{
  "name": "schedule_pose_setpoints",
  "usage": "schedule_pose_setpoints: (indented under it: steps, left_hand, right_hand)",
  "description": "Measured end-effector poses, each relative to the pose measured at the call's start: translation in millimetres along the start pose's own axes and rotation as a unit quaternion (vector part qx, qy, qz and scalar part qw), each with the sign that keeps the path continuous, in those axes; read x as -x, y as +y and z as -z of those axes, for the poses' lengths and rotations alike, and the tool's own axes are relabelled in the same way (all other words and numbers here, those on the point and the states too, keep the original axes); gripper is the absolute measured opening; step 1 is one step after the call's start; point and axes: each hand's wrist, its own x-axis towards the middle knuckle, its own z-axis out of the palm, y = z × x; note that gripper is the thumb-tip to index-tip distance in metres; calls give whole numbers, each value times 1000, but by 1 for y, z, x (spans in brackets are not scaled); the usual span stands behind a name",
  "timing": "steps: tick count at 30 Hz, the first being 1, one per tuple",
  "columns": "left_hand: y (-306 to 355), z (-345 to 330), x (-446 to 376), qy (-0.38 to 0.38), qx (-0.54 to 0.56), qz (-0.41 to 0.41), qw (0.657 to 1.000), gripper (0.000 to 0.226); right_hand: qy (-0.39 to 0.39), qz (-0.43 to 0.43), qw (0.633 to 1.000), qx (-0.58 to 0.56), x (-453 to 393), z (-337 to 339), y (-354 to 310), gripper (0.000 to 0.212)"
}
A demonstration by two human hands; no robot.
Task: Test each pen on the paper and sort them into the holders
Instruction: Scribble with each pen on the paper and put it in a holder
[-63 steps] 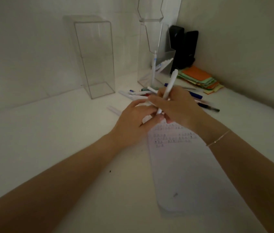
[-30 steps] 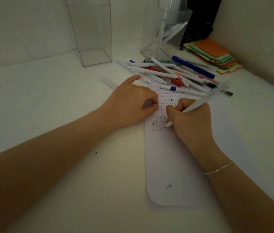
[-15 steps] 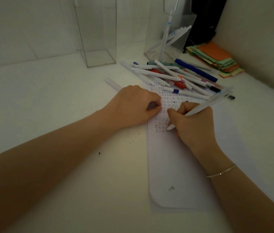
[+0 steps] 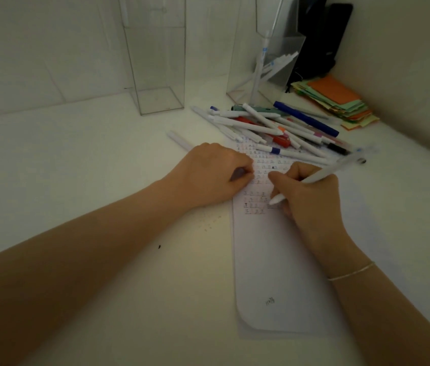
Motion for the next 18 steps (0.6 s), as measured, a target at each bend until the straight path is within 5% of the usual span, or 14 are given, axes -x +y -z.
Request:
schedule_pose_setpoints:
  steps: [8, 12, 18]
  left_hand:
    - [11, 11, 5, 82, -9, -72, 994, 46]
    - [19, 10, 4, 104, 11, -117, 988, 35]
    - [16, 9, 1, 156, 49, -73, 984, 29]
  right_hand:
    - [-30, -135, 954, -267, -12, 21, -23, 19]
    - [-63, -64, 981, -170, -17, 18, -37, 13]
    - [101, 89, 978, -157, -23, 6, -51, 34]
